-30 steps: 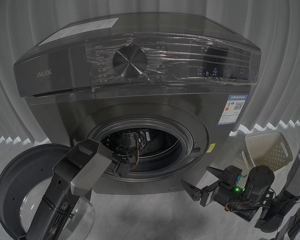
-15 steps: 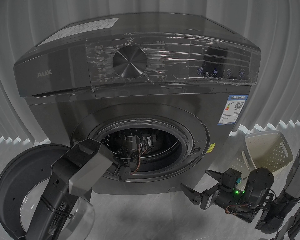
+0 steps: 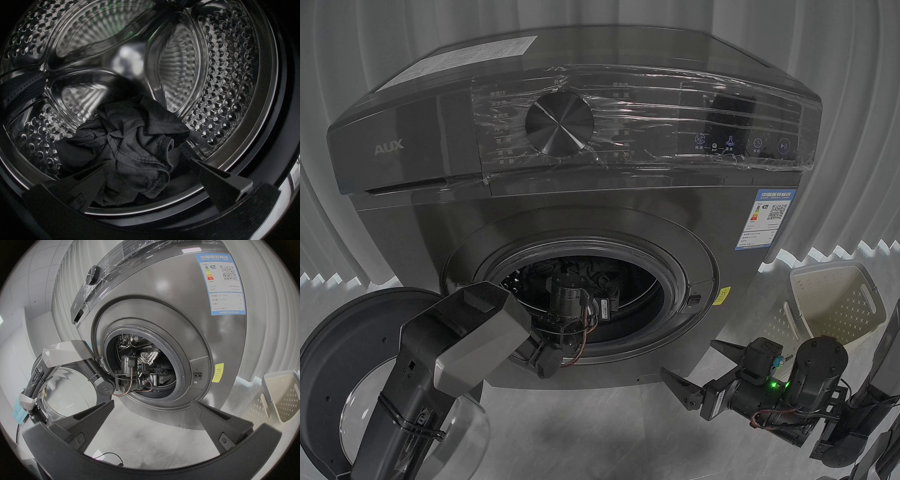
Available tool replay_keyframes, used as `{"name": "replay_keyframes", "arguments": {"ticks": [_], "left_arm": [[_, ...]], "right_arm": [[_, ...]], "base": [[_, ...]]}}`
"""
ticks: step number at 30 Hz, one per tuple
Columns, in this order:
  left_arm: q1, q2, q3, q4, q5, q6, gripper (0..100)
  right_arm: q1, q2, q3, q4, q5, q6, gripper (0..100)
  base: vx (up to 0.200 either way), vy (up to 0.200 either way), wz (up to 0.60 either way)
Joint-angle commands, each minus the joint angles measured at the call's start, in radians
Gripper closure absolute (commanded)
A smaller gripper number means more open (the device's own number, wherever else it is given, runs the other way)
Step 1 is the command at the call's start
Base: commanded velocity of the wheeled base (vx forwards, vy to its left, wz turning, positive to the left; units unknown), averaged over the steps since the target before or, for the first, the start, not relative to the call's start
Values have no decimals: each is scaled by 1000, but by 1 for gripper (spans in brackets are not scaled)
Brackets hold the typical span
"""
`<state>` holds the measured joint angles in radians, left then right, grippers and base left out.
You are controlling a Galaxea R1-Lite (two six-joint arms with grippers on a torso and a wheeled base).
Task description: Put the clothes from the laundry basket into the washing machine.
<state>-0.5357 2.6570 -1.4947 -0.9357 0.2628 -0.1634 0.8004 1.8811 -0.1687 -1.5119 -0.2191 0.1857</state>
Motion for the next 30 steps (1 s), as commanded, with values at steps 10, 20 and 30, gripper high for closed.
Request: {"name": "replay_keyframes", "arguments": {"ticks": [10,20,30], "left_arm": [[19,64,-99,26,0,2,100],[33,110,-277,11,18,-2,100],[46,161,-424,18,38,7,100]], "right_arm": [[0,1,-2,-1,1,0,0],[0,1,-2,-1,1,0,0],[0,1,-2,-1,1,-2,0]], "base": [[0,0,0],[0,0,0],[0,0,0]]}}
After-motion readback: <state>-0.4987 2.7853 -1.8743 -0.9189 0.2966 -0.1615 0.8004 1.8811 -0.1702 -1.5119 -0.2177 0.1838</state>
